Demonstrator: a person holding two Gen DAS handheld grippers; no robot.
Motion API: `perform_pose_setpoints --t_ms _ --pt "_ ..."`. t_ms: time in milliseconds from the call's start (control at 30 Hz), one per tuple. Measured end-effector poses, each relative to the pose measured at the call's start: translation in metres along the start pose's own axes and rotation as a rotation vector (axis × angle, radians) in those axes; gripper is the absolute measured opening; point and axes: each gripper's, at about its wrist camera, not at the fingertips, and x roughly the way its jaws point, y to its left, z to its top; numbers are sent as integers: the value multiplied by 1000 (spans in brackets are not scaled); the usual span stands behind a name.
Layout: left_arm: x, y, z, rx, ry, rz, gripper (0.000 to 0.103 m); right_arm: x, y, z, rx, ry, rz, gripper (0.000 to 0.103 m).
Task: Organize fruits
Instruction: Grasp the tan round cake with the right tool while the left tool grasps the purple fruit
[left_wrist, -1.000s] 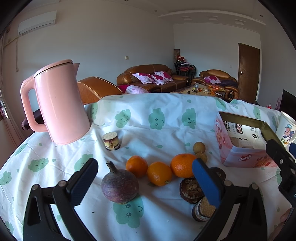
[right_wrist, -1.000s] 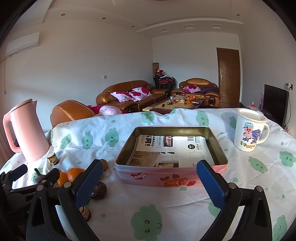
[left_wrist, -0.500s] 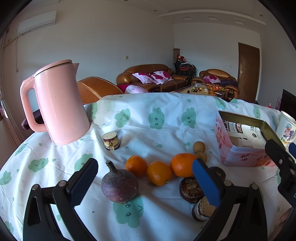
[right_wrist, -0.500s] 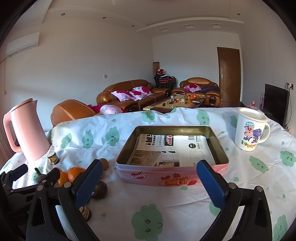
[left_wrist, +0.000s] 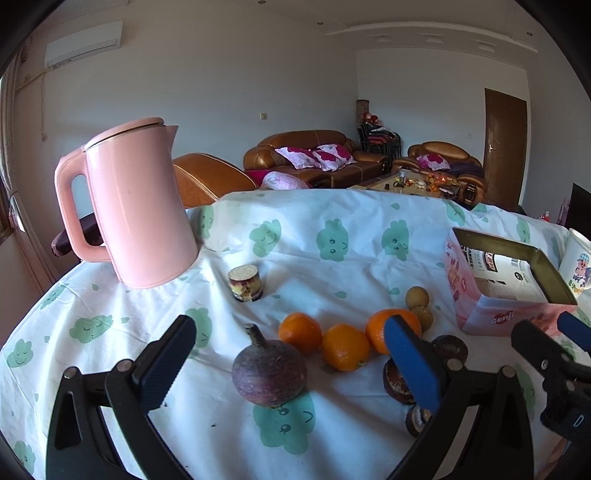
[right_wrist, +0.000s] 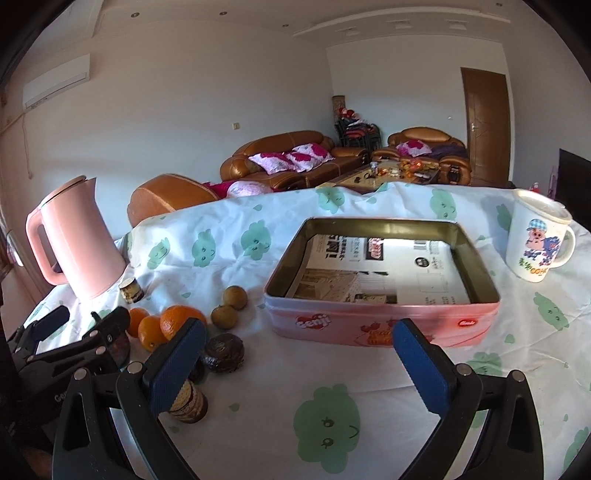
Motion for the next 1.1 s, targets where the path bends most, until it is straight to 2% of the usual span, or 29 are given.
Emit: perform_pose_setpoints --t_ms 167,300,367,433,567,633,733,767,833,900,967,1000,1067,1100 --pt "-8 35 -1 -31 17 47 103 9 22 -9 -60 105 194 102" --pt "-7 72 -9 -92 75 25 103 9 47 -18 -168 162 254 101" --pt "-5 83 -12 -101 112 2 103 10 60 -23 -233 182 253 96" --pt "-1 86 -15 -86 150 -37 103 12 68 -26 -274 207 253 87" --pt "8 74 -15 -16 187 -61 103 23 69 -31 -285 288 261 74" --pt "12 63 -12 16 193 -75 103 33 69 -33 -282 327 260 62" --pt "24 49 -7 25 232 -143 103 37 64 -33 -254 351 263 49" --pt "30 45 -6 21 253 -158 103 37 63 -33 -247 350 263 48" --pt "42 39 -4 12 292 -160 103 36 63 -34 -253 350 261 37" --pt "55 35 -5 6 334 -132 103 33 62 -34 -261 353 257 37" --pt "63 35 -8 4 347 -102 97 33 54 -31 -220 361 277 37" --pt "66 35 -9 1 348 -107 87 33 48 -28 -187 363 294 37" --pt "69 37 -12 -22 365 -164 76 32 33 -19 -120 349 326 37" --pt "68 37 -12 -27 366 -196 66 30 26 -15 -92 335 339 37"
